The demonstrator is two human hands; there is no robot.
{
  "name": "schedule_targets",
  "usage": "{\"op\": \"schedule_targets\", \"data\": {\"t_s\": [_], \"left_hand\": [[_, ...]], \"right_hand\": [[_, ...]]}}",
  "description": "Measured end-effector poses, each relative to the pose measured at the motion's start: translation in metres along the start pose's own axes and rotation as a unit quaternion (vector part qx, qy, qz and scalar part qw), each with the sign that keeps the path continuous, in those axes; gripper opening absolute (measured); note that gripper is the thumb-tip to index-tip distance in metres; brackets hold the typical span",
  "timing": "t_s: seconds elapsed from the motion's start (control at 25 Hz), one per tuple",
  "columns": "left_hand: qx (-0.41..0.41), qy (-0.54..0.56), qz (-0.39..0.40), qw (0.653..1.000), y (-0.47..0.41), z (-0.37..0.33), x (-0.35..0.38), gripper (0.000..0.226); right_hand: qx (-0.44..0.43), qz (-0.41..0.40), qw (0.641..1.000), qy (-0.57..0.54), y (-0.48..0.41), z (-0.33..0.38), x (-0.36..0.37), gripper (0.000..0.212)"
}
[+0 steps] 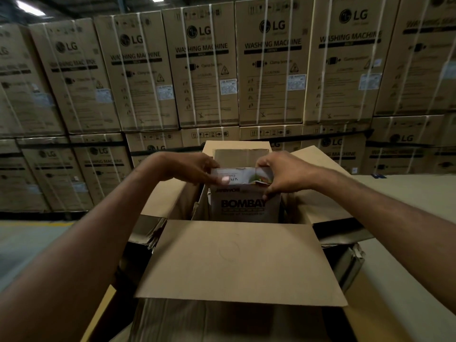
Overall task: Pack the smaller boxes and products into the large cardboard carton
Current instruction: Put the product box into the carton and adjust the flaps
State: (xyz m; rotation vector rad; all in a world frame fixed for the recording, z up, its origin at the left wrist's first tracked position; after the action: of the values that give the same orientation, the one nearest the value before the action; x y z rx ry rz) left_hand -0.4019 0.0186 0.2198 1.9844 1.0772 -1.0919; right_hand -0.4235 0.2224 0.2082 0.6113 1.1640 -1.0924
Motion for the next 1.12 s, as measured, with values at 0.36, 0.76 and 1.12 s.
{"op": "schedule_targets", "data": {"t_s": [0.36, 0.76, 1.12], "left_hand": [[0.01, 0.01, -0.018, 1.0, -0.014, 0.006, 0.012, 0.041], [0.081, -0.182, -0.01, 0.98, -0.037, -0.027, 0.038, 0.028], [-0.067, -0.292, -0.232, 0.925, -0.002, 0.002, -0.012, 0.026]], "right_hand": [[-0.033, 0.23, 0.966, -0.114, 0.039, 0.01, 0.005, 0.038], [-0.022, 0.158, 0.986, 0.044, 0.005, 0.023, 0.037, 0.029], [0.068, -0.104, 0.979, 0.16, 0.005, 0.005, -0.004, 0.019]]}}
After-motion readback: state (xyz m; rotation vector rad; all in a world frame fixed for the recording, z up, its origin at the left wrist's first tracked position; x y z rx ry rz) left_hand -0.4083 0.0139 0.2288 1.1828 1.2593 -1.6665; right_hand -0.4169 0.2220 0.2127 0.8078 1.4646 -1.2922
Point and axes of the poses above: each hand's wrist, its own y-axis away from the middle knuckle, its own x-axis out of the palm, z = x × y, the point moved 6 cm from there along -y, towards the middle knuckle, and after that the axes turned 9 degrees about x, right-handed, at the moved point
